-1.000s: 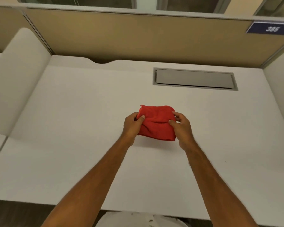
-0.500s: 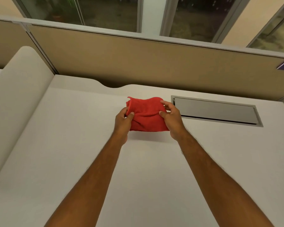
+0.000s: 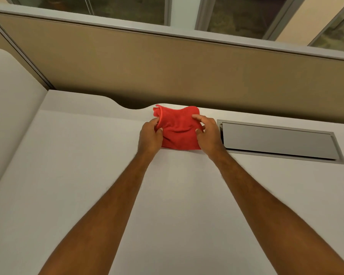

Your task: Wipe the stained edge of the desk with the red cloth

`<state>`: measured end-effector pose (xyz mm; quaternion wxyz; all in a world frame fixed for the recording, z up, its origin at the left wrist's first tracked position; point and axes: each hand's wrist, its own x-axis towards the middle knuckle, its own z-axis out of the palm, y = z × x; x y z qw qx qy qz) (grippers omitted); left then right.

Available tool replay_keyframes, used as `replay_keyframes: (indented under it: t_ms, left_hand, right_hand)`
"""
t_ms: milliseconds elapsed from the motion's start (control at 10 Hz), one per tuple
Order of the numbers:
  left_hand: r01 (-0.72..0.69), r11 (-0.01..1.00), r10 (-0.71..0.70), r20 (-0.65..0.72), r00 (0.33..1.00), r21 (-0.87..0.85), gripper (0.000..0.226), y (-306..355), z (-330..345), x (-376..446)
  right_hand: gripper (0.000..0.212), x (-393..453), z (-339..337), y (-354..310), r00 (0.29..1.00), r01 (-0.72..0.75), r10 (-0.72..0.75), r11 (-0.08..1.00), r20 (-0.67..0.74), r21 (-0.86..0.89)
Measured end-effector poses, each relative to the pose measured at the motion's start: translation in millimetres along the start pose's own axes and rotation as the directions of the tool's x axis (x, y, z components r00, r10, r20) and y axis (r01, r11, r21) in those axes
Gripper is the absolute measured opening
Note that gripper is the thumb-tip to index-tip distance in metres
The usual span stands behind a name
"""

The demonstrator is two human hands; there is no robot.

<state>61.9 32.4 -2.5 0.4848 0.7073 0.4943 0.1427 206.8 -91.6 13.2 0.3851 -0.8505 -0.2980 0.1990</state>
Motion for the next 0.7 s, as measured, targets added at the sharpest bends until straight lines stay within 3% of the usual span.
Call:
replay_keyframes:
  t_ms: [100, 200, 300, 400, 600, 700]
  left_hand:
    - [-0.015, 0.973, 0.028, -0.052, 0.998, 0.230, 0.059, -10, 7, -2]
    - [-0.061, 0.937, 0.093, -0.077, 0.993, 0.345, 0.065, -17, 13, -10]
    - [-0.104, 0.862, 0.134, -0.025, 0.991, 0.495, 0.057, -25, 21, -17]
    - [-0.150, 0.780, 0.171, 0.024, 0.985, 0.608, 0.056, -27, 22, -20]
    - [-0.225, 0.723, 0.253, 0.053, 0.966, 0.653, 0.055, -28, 10, -38]
    - [-0.346, 0.648, 0.380, 0.106, 0.919, 0.678, 0.059, -34, 3, -62]
  right_hand:
    - [0.049, -6, 11, 15, 0.998, 0.041, -0.032, 0.986, 0.058, -0.162]
    - [0.041, -9, 16, 24, 0.995, 0.076, -0.054, 0.958, 0.087, -0.277]
    - [0.042, -14, 18, 35, 0.984, 0.122, -0.052, 0.894, 0.171, -0.430]
    - [0.046, -17, 18, 40, 0.975, 0.156, -0.062, 0.877, 0.214, -0.454]
    - [0.058, -44, 8, 47, 0.984, 0.157, -0.098, 0.871, 0.149, -0.465]
    - [0.063, -70, -5, 62, 0.991, 0.134, -0.118, 0.865, 0.062, -0.483]
